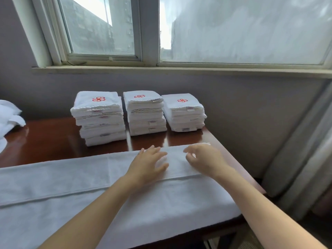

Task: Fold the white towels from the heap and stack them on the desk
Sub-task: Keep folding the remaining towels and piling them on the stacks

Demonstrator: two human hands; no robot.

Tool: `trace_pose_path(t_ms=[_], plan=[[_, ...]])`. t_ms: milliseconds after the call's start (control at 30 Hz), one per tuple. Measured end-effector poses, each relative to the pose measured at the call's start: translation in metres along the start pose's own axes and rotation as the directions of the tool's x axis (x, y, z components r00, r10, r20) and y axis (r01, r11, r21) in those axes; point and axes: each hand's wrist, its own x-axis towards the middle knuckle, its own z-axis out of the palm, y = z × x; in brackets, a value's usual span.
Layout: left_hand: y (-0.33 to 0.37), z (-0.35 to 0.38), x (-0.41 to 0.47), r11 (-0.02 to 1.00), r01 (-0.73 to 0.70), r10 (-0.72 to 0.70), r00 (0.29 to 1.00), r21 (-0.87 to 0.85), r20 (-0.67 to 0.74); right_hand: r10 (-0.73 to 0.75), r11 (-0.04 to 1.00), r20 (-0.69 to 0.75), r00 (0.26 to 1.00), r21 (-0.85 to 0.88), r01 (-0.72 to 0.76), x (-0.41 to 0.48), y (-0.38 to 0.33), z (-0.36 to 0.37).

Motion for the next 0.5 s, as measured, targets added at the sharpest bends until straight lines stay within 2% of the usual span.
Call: trace_pose_path(t_ms=[33, 100, 167, 500], plan=[[-0.001, 0.001, 0.001, 0.999, 0.024, -0.025, 1.0, 0.042, 0.0, 0.003, 1.0, 0.067, 0.998, 0.017, -0.004, 0.002, -0.003, 0.008], [-0.003, 0.007, 0.001, 0.993, 0.07, -0.075, 0.996, 0.099, 0.05, 0.012, 0.999, 0.237, 0.971, -0.053, 0.0, 0.004, -0.006, 0.03], [-0.005, 0.013, 0.003, 0.989, 0.093, -0.106, 0.988, 0.118, 0.113, 0.052, 0.994, 0.311, 0.949, -0.108, -0.019, 0.006, -0.001, 0.048], [-0.006, 0.021, 0.054, 0.983, 0.103, -0.123, 0.984, 0.15, 0.13, 0.059, 0.99, 0.263, 0.963, -0.136, -0.024, 0.052, 0.037, 0.059]])
